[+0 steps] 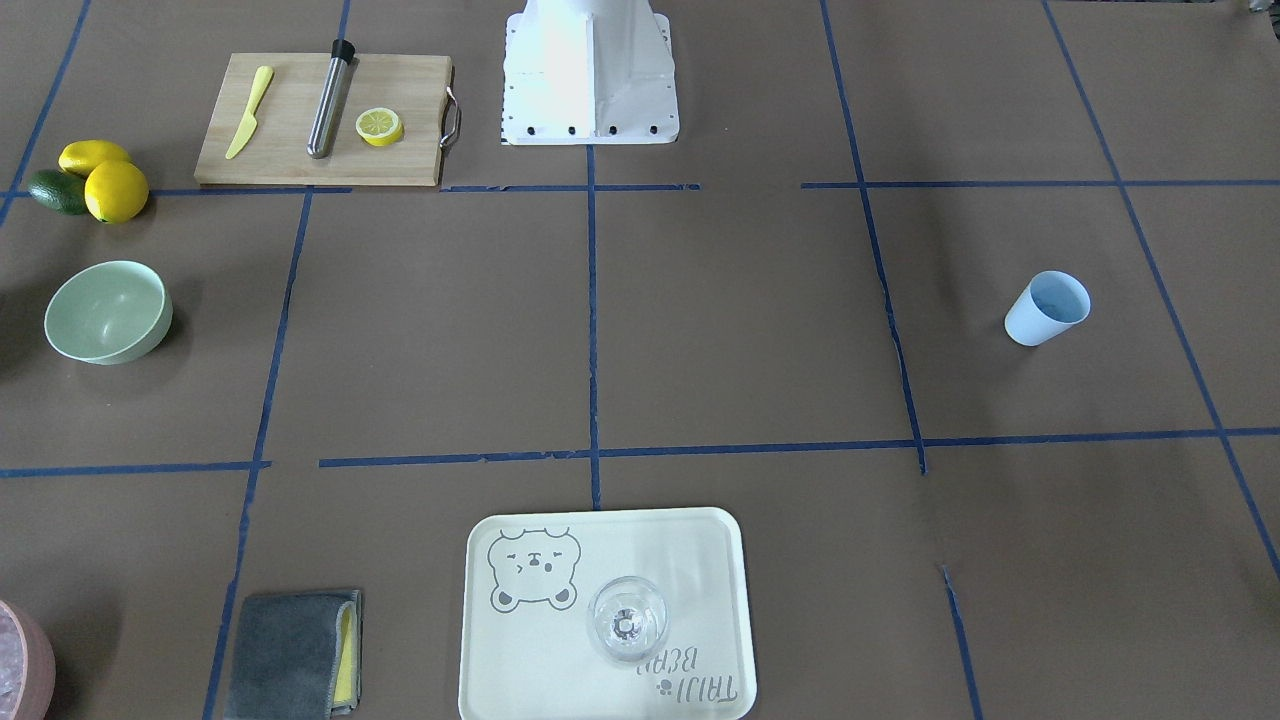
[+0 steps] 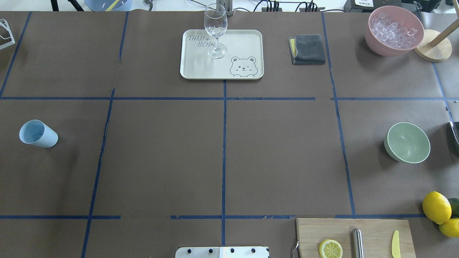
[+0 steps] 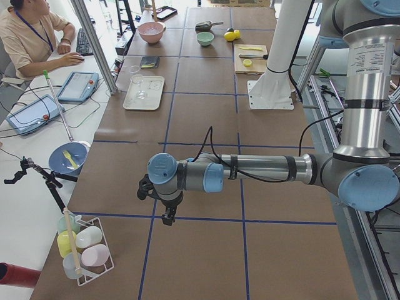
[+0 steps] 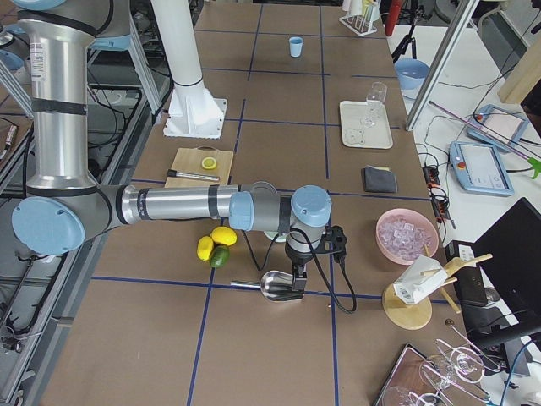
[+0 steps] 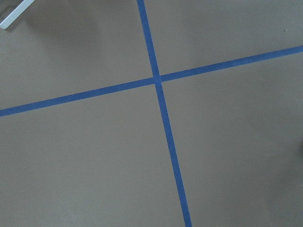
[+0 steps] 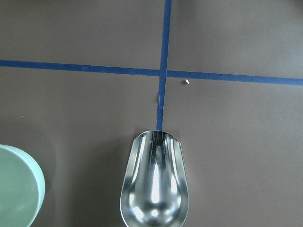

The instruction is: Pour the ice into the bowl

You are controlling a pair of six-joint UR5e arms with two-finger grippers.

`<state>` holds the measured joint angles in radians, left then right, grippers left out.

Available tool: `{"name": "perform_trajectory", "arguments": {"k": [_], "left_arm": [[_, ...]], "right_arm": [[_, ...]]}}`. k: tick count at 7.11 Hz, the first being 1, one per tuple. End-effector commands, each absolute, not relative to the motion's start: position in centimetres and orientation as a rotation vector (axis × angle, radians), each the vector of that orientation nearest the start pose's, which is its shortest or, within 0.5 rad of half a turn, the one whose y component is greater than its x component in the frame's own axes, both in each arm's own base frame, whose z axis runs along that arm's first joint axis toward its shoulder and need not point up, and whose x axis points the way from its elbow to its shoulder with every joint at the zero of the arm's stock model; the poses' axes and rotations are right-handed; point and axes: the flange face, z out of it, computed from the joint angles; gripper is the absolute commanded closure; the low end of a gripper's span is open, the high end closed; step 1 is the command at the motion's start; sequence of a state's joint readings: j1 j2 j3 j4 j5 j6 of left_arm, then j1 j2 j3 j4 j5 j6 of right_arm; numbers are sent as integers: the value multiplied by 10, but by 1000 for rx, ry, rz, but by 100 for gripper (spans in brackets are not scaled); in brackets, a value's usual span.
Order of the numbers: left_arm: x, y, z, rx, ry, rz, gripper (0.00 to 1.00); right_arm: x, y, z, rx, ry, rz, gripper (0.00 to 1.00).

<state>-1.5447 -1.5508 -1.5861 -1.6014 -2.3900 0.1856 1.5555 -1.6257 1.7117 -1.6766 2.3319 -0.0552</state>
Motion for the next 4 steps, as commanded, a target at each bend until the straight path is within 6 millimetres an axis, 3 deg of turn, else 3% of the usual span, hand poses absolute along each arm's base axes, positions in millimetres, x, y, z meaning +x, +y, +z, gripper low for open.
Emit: {"name": "perform_trajectory", "arguments": {"k": [1, 4], "left_arm": [[-48, -488, 652, 95, 816, 214, 0], [-48, -487, 645, 110, 815, 221, 0]], "right_arm": [[57, -466, 627, -6, -763, -56, 0], [53, -474, 617, 12, -764, -73, 0]]}}
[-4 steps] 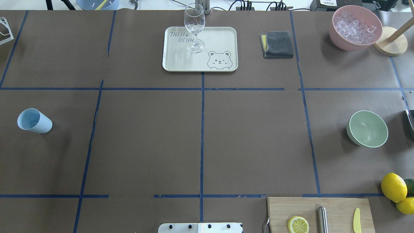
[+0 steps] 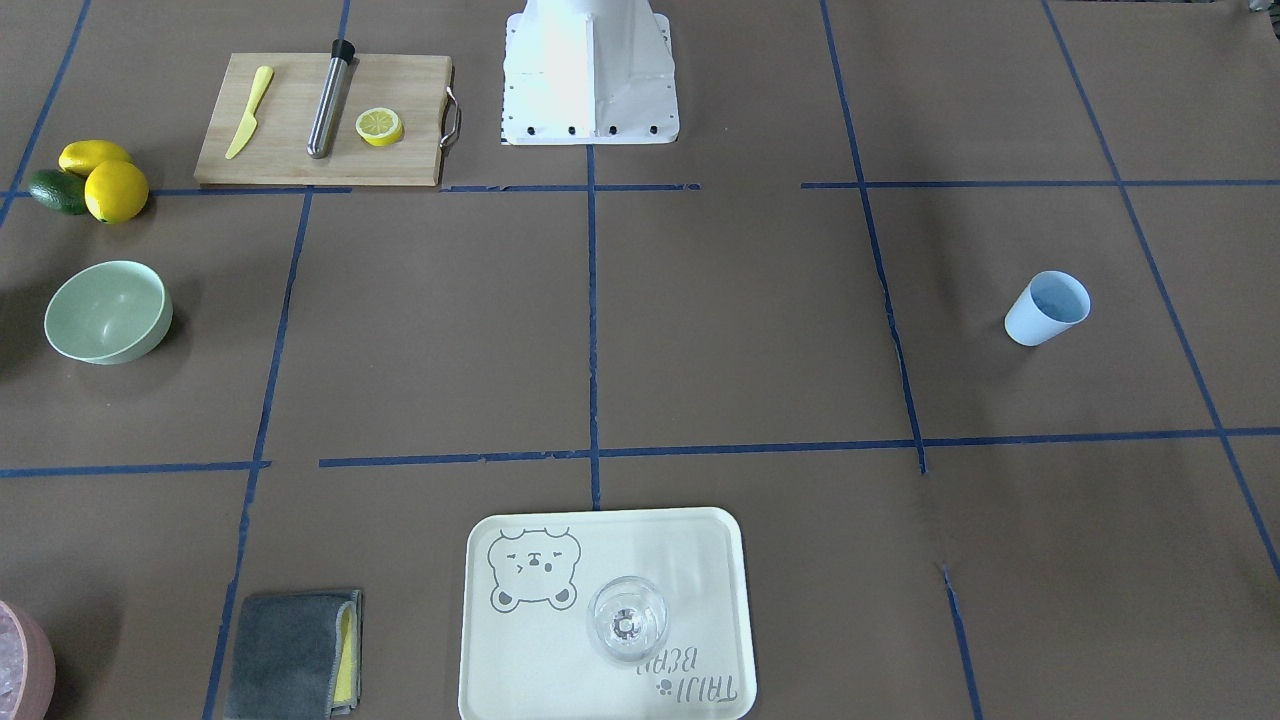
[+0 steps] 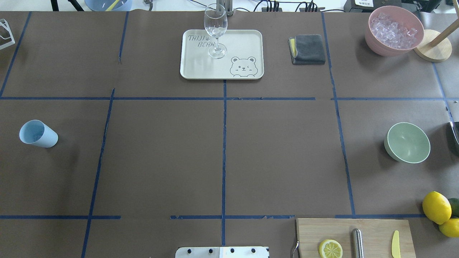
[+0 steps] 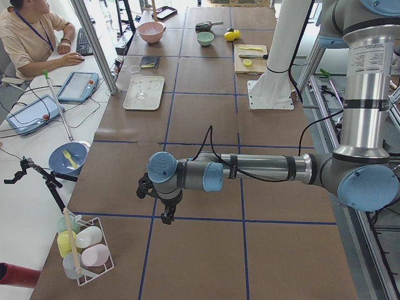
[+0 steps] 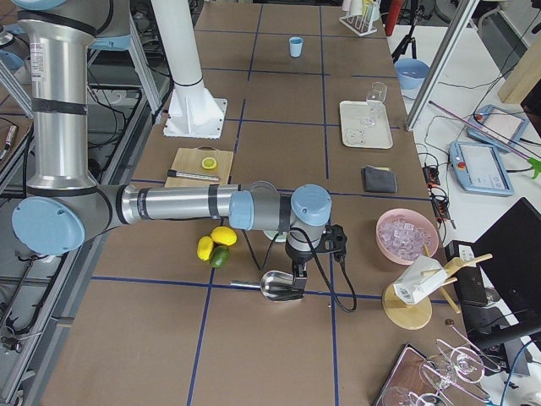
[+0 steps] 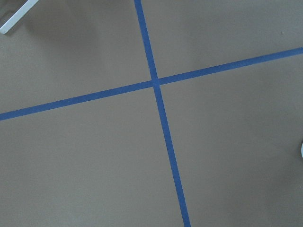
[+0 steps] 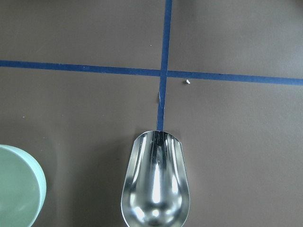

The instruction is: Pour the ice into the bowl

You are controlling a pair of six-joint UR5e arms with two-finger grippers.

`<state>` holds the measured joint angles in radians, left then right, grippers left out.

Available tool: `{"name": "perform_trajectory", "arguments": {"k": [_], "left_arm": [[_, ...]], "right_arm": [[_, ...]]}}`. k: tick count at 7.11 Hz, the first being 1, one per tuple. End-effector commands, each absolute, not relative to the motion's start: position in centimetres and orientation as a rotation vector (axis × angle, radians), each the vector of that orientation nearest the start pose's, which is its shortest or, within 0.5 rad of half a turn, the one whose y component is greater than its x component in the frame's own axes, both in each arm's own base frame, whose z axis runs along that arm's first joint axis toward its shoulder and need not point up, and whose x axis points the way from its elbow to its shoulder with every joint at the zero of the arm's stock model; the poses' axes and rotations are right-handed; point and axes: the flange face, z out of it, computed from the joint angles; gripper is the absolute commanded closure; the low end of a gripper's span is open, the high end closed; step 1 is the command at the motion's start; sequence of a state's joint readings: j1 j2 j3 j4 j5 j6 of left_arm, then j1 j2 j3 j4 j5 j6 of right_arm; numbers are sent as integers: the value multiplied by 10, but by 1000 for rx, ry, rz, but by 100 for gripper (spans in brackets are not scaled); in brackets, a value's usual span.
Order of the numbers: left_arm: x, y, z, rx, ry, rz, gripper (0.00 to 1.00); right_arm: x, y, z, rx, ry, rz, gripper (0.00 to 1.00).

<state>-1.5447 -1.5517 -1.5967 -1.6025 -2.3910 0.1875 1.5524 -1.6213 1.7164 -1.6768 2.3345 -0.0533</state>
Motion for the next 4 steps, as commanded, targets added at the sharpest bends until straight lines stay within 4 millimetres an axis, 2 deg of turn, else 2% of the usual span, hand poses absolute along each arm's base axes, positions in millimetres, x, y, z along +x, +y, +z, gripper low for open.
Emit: {"name": "perform_trajectory", "arguments": {"k": [1, 2, 4], "left_arm": [[-48, -484, 641, 121, 814, 227, 0], [-49, -484, 641, 121, 801, 228, 0], [-51, -484, 643, 118, 765, 226, 0]], "right_arm": [[50, -483, 607, 27, -765, -81, 0], [39, -502, 585, 61, -769, -117, 0], [37, -499, 576, 74, -789, -123, 0]]}}
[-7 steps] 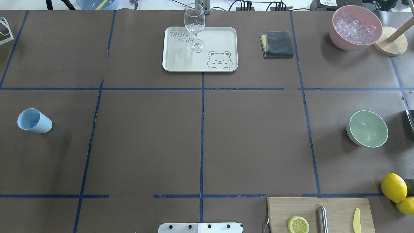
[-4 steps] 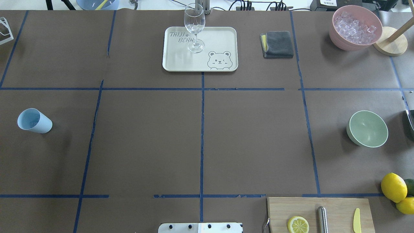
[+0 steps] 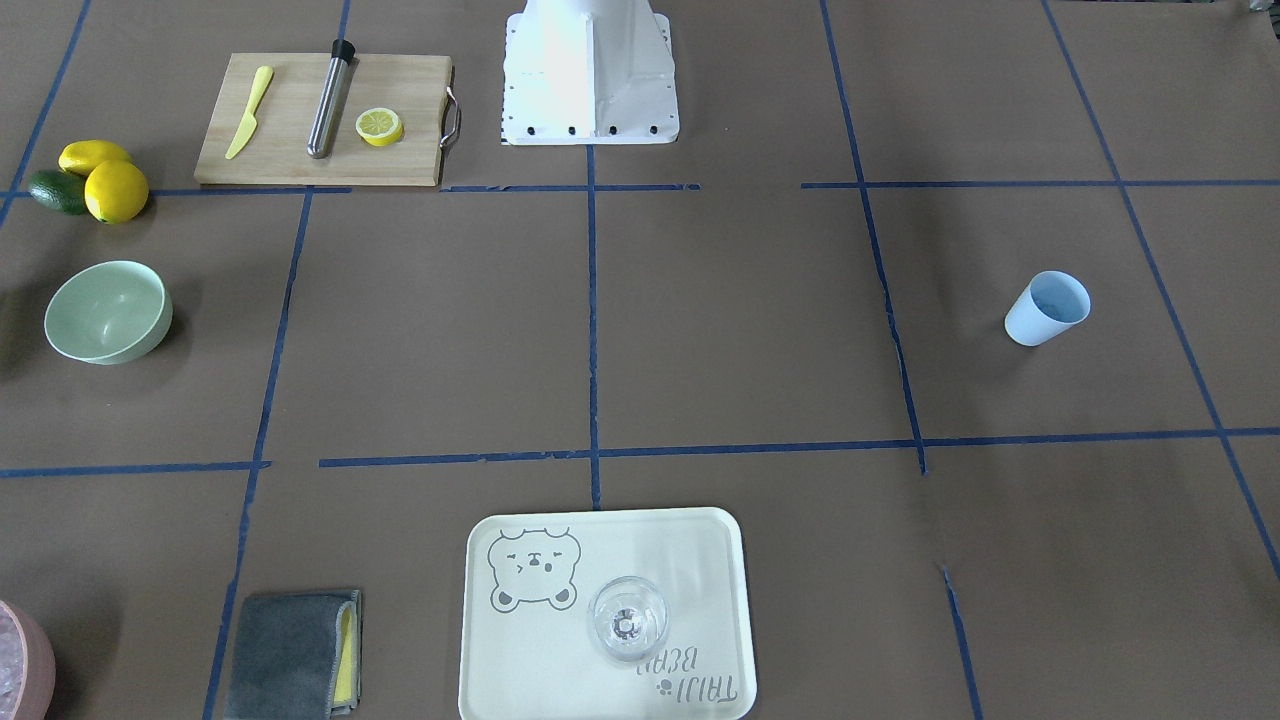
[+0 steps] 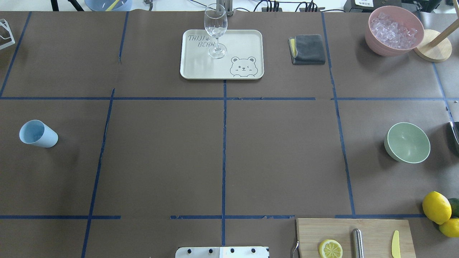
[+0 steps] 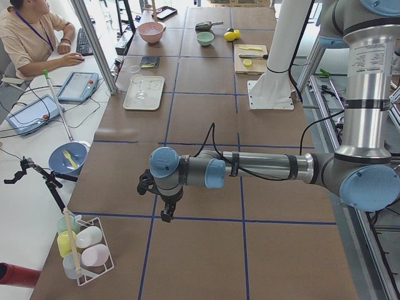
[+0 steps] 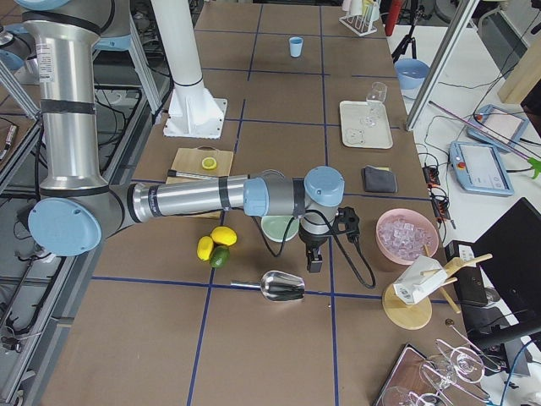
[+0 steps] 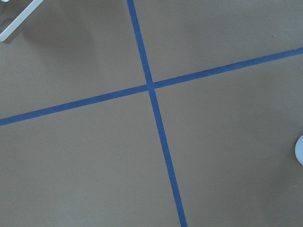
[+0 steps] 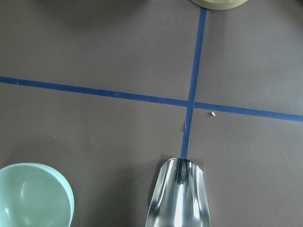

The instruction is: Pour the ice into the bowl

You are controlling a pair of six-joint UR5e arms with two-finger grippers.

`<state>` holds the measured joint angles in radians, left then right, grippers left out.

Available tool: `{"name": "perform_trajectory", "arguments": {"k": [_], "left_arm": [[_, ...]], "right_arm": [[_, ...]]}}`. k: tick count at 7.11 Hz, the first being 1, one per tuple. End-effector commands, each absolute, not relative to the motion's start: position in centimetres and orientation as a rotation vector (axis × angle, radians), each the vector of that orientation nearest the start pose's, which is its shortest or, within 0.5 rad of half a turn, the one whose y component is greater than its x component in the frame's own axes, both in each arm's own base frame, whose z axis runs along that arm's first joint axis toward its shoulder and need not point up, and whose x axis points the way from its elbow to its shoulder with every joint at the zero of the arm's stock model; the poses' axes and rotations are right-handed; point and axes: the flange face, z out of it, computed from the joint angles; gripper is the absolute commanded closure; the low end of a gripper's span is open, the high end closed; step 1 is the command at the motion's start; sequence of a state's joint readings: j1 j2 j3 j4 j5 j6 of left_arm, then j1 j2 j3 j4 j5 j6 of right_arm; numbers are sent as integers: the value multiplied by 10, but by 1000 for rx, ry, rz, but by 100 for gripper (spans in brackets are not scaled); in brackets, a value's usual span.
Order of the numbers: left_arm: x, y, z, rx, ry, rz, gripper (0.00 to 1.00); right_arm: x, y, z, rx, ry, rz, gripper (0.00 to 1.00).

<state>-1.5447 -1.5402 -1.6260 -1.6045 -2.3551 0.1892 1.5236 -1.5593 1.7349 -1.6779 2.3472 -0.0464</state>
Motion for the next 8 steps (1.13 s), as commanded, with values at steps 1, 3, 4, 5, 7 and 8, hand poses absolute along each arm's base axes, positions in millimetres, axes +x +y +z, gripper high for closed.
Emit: {"name": "perform_trajectory", "arguments": {"k": [1, 3, 4, 5, 7, 8], "left_arm": [[-51, -484, 643, 118, 766, 226, 0], [-51, -484, 642, 120, 774, 226, 0], [-51, -484, 643, 118, 775, 225, 0], [-51, -484, 643, 120, 775, 226, 0], [-51, -484, 643, 120, 775, 226, 0], [-51, -484, 644, 120, 775, 226, 0]], "right_arm": [[35, -500, 569, 85, -825, -131, 0], [-7, -500, 539, 175, -828, -237, 0], [-41, -492, 546, 139, -834, -246, 1], [-73, -485, 559, 133, -841, -236, 3], [-123, -476, 620, 193, -852, -226, 1], [-147, -468, 634, 201, -880, -210, 1]]}}
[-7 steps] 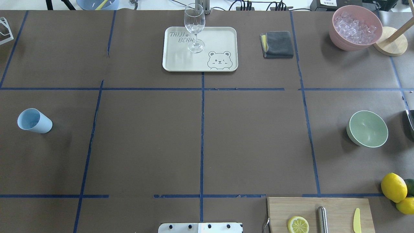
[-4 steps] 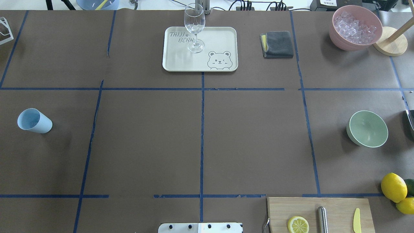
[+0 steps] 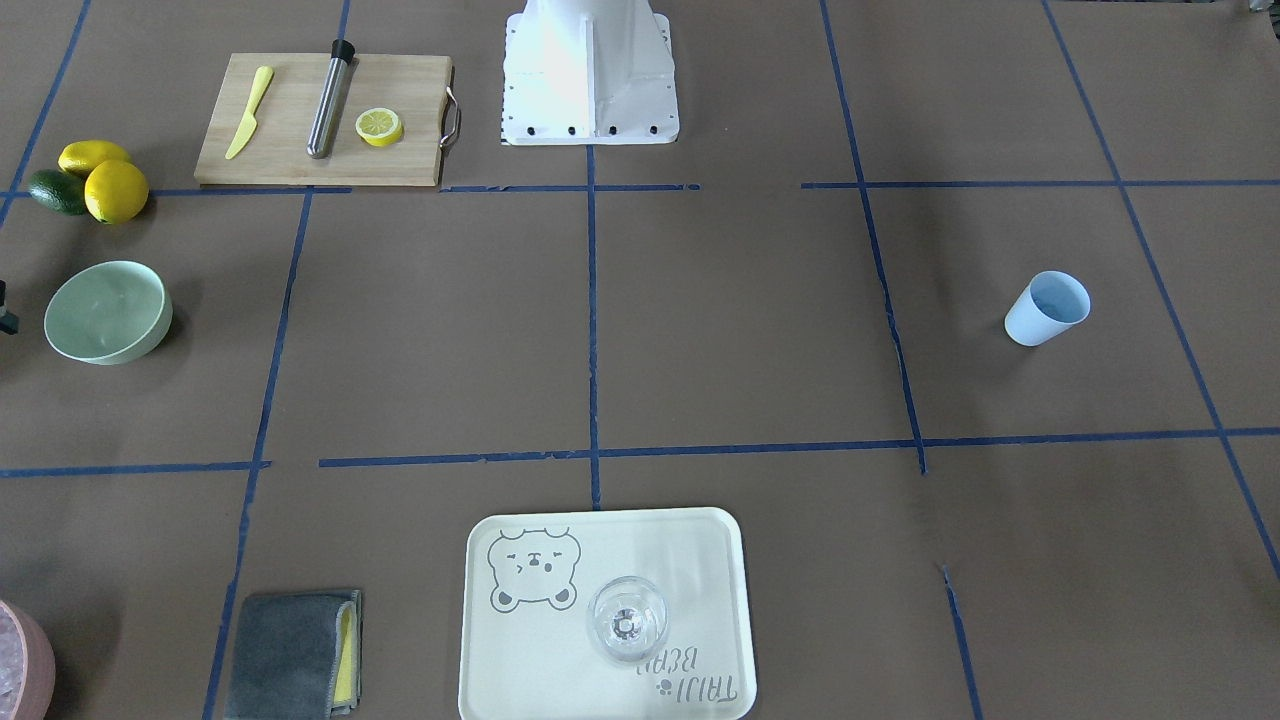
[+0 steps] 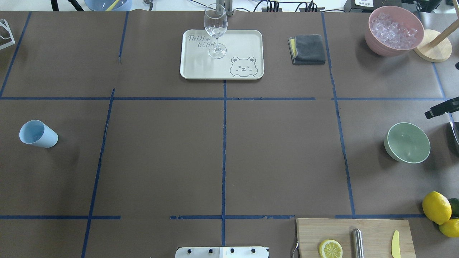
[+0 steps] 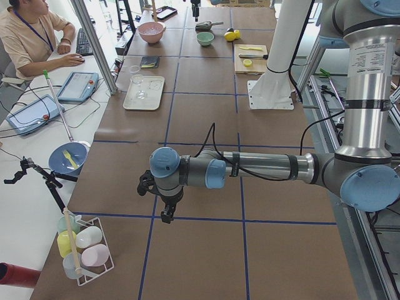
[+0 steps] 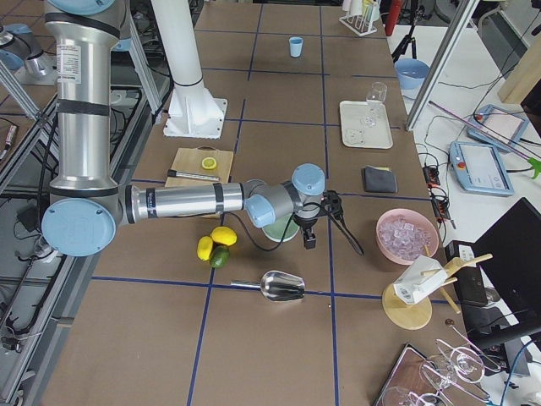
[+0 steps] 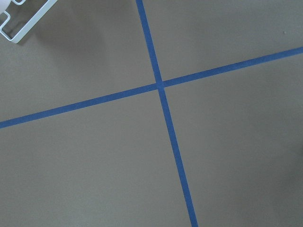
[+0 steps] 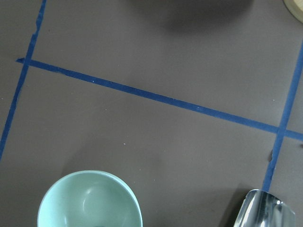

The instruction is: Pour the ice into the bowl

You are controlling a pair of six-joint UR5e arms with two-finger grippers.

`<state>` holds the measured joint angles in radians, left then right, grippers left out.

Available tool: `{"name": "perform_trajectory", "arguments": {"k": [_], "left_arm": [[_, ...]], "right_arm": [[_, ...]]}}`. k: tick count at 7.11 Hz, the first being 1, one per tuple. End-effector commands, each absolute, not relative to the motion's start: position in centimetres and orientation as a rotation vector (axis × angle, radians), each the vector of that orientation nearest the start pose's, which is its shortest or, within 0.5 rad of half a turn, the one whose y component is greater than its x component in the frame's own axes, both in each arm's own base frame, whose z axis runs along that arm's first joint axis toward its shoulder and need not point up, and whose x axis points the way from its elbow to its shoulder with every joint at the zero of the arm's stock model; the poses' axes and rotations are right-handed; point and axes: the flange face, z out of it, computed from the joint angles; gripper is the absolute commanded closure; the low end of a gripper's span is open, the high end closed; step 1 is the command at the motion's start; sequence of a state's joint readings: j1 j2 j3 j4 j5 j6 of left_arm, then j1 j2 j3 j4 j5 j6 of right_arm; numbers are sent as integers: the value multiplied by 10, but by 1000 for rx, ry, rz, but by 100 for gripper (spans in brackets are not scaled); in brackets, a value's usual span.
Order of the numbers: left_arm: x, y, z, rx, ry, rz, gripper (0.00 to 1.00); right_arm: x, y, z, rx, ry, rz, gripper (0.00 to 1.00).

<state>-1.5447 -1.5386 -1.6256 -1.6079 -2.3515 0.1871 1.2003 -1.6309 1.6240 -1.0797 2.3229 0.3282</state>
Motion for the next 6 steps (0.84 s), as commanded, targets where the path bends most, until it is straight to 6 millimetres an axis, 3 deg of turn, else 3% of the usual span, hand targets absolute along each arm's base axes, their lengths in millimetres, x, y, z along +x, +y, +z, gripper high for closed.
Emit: {"name": "perform_trajectory", "arguments": {"k": [1, 2, 3, 4, 6], "left_arm": [[-51, -484, 642, 123, 775, 228, 0], [-50, -484, 643, 120, 777, 228, 0], [-50, -484, 643, 122, 777, 231, 0], [-50, -484, 643, 120, 777, 227, 0], [-50, -484, 643, 123, 776, 231, 0]], "right_arm": [[-160, -462, 631, 219, -890, -200, 9], [-163, -453, 633, 214, -892, -216, 27], [-166, -449, 633, 213, -893, -228, 67], [-166, -447, 634, 213, -891, -234, 100], [-169, -450, 631, 212, -899, -228, 100]]}}
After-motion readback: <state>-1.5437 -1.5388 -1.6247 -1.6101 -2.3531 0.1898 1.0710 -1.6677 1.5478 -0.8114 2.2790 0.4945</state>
